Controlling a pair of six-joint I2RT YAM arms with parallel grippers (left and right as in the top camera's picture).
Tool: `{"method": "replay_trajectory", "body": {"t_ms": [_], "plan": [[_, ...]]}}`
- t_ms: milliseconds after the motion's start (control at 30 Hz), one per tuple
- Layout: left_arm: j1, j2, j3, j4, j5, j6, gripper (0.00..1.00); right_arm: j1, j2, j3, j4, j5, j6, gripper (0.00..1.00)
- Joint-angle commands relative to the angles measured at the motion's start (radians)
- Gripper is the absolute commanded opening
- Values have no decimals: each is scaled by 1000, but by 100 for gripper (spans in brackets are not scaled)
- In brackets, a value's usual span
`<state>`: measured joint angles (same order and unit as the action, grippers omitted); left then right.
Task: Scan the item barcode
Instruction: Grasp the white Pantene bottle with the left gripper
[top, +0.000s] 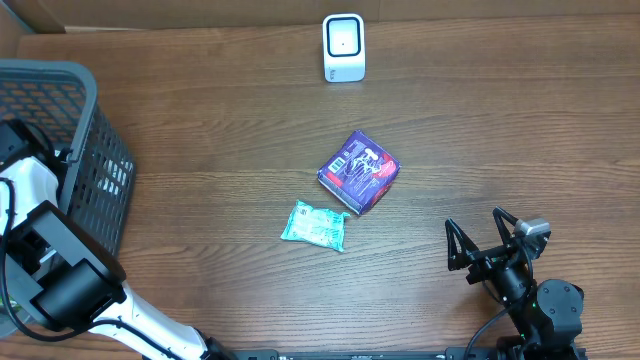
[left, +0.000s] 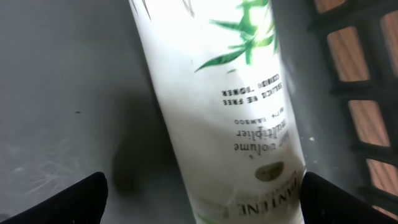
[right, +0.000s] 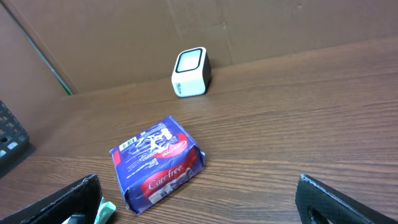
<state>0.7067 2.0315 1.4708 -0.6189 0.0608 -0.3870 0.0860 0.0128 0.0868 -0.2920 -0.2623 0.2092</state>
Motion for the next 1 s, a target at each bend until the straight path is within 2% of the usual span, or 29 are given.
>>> {"method": "replay_trajectory", "body": {"t_ms": [0, 67, 167, 367, 467, 500, 667, 800, 967], "plan": [[-1, 9, -55, 26, -28, 6, 88, 5, -10, 11, -25, -1, -1, 100], [0, 9, -79, 42, -37, 6, 77, 5, -10, 11, -25, -1, -1, 100], [0, 9, -105, 48, -72, 15, 48, 5, -10, 11, -25, -1, -1, 100], [0, 9, -151, 48, -175, 17, 28, 5, -10, 11, -25, -1, -1, 100], [0, 9, -163, 48, -175, 17, 13, 5, -10, 11, -25, -1, -1, 100], [0, 9, -166, 49, -175, 18, 5, 5, -10, 11, -25, -1, -1, 100], [-1, 3, -159, 65, -113, 164, 4, 5, -10, 11, -25, -1, -1, 100], [-1, -40, -97, 11, -60, 163, 4, 5, -10, 11, -25, -1, -1, 100], [-11, -152, 67, -105, -60, 163, 4, 5, -10, 11, -25, -1, -1, 100]]}}
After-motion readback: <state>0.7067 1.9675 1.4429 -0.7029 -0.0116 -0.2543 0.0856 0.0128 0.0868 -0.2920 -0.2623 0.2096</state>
